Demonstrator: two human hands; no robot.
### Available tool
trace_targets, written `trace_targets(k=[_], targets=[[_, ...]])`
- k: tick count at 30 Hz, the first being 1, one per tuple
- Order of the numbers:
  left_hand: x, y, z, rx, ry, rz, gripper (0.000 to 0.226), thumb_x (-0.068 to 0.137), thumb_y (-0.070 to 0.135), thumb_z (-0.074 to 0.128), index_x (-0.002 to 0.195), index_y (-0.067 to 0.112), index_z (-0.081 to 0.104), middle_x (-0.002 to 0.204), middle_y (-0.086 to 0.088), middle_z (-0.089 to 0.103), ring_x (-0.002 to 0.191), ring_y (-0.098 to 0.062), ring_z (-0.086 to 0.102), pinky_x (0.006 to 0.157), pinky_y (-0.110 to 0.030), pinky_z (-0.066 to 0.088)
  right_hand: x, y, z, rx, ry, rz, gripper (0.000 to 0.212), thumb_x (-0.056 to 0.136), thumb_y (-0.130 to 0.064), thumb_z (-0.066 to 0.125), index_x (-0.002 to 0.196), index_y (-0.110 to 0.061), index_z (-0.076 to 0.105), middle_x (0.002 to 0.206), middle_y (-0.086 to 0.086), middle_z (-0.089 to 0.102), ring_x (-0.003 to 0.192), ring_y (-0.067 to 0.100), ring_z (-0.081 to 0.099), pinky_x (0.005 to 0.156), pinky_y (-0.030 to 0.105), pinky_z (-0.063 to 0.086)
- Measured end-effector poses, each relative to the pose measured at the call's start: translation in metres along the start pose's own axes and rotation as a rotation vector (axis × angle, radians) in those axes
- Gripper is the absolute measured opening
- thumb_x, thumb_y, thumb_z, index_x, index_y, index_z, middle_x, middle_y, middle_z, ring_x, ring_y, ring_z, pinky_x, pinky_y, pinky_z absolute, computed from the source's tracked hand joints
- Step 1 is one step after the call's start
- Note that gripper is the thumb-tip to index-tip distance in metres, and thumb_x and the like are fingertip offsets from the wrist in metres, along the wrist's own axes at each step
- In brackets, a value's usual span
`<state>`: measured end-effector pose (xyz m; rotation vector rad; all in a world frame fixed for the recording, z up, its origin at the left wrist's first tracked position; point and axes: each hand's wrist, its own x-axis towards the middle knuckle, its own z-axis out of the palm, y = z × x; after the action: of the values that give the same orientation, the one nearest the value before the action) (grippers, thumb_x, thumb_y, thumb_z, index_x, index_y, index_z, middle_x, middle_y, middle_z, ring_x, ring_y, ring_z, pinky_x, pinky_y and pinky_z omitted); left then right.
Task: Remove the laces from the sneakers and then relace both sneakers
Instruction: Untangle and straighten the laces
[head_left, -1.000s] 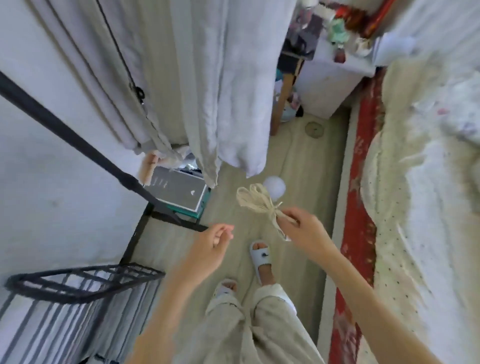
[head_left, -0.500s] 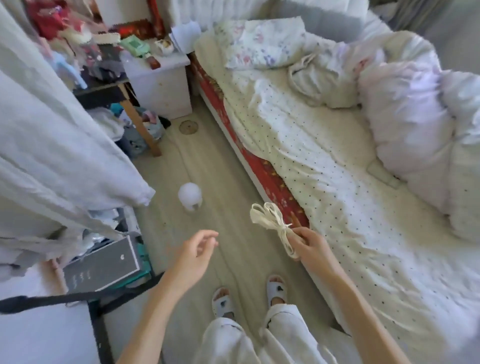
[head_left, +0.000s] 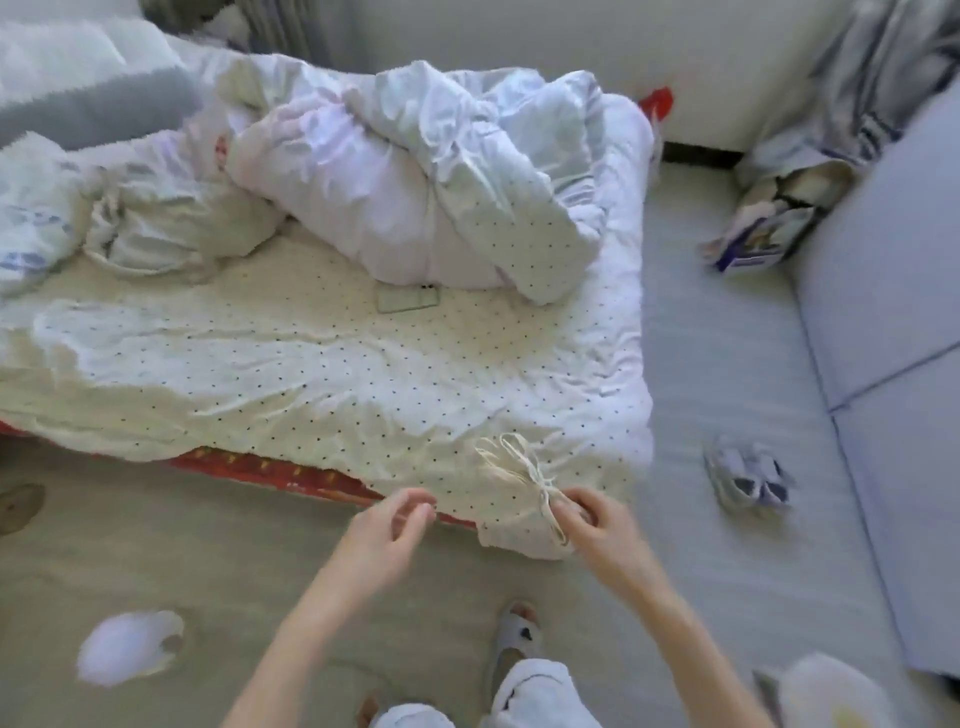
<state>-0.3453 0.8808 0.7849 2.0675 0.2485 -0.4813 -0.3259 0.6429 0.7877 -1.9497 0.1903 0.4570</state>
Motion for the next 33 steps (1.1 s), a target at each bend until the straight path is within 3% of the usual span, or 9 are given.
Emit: trace_targets(k=[8,11,16,20,22,26,28,30,33], targets=[[0.079,0.139,0.140,0.148,-0.267,0.249,0.015,0.098,0.030,0.043,0.106,0.035,0.055,0.097,0.017,0.064,0.094,0.001,0.060,0.074,-0.011,0.047,-0.010,0.072,-0.148,0.148,0.367,0.165,0.020,0.089,-0.021,0.061,0.072,-0.030,0.064,0.062,-0.022,0.063,0.060,-0.011,0.053,0.058,0.010,0.040],[0.086,0.163,0.179,0.192,-0.368,0.296,0.016,0.098,0.030,0.044,0.104,0.036,0.056,0.094,0.017,0.066,0.088,0.007,0.061,0.071,-0.006,0.046,-0.022,0.094,-0.177,0.236,0.482,0.213,0.016,0.089,-0.019,0.061,0.074,-0.024,0.066,0.063,-0.017,0.063,0.062,-0.006,0.053,0.064,0.018,0.044],[0.104,0.187,0.227,0.312,-0.505,0.316,0.015,0.097,0.030,0.046,0.103,0.036,0.058,0.093,0.019,0.067,0.091,0.002,0.061,0.082,-0.019,0.050,-0.042,0.127,-0.208,0.363,0.614,0.309,0.017,0.091,-0.022,0.059,0.078,-0.015,0.067,0.062,-0.012,0.058,0.063,0.004,0.049,0.068,0.032,0.046],[0.122,0.214,0.267,0.354,-0.569,0.348,0.014,0.097,0.029,0.046,0.102,0.036,0.057,0.092,0.019,0.066,0.089,0.005,0.061,0.075,-0.007,0.045,-0.051,0.149,-0.239,0.439,0.708,0.386,0.019,0.092,-0.023,0.058,0.077,-0.015,0.067,0.064,-0.010,0.059,0.067,0.008,0.051,0.073,0.037,0.051],[0.134,0.230,0.291,0.358,-0.609,0.346,0.015,0.098,0.028,0.045,0.102,0.035,0.057,0.093,0.017,0.067,0.090,0.002,0.061,0.075,-0.007,0.045,-0.051,0.160,-0.259,0.466,0.741,0.410,0.018,0.092,-0.024,0.058,0.078,-0.017,0.068,0.065,-0.010,0.063,0.069,0.009,0.054,0.074,0.035,0.051],[0.166,0.264,0.357,0.371,-0.678,0.365,0.017,0.098,0.026,0.043,0.105,0.029,0.058,0.095,0.011,0.067,0.087,-0.004,0.063,0.085,-0.024,0.050,-0.037,0.189,-0.315,0.445,0.769,0.430,0.017,0.092,-0.024,0.058,0.081,-0.017,0.069,0.068,-0.009,0.065,0.068,0.008,0.055,0.075,0.038,0.052],[0.189,0.284,0.395,0.450,-0.711,0.412,0.021,0.099,0.026,0.042,0.112,0.023,0.058,0.100,0.008,0.067,0.090,-0.007,0.064,0.084,-0.024,0.049,-0.024,0.204,-0.350,0.403,0.764,0.440,0.018,0.092,-0.024,0.057,0.083,-0.014,0.068,0.068,-0.005,0.062,0.068,0.011,0.053,0.071,0.038,0.050],[0.212,0.309,0.428,0.566,-0.720,0.479,0.025,0.099,0.026,0.042,0.118,0.020,0.058,0.106,0.006,0.066,0.096,-0.010,0.063,0.085,-0.023,0.047,-0.013,0.213,-0.389,0.333,0.749,0.471,0.019,0.092,-0.027,0.057,0.081,-0.015,0.066,0.064,-0.008,0.058,0.065,0.012,0.050,0.064,0.030,0.044],[0.234,0.349,0.468,0.522,-0.697,0.511,0.024,0.098,0.026,0.044,0.116,0.020,0.059,0.102,0.006,0.068,0.090,-0.009,0.063,0.083,-0.024,0.047,-0.003,0.220,-0.445,0.249,0.700,0.461,0.019,0.091,-0.032,0.057,0.078,-0.019,0.065,0.065,-0.009,0.059,0.065,0.009,0.050,0.062,0.022,0.041]])
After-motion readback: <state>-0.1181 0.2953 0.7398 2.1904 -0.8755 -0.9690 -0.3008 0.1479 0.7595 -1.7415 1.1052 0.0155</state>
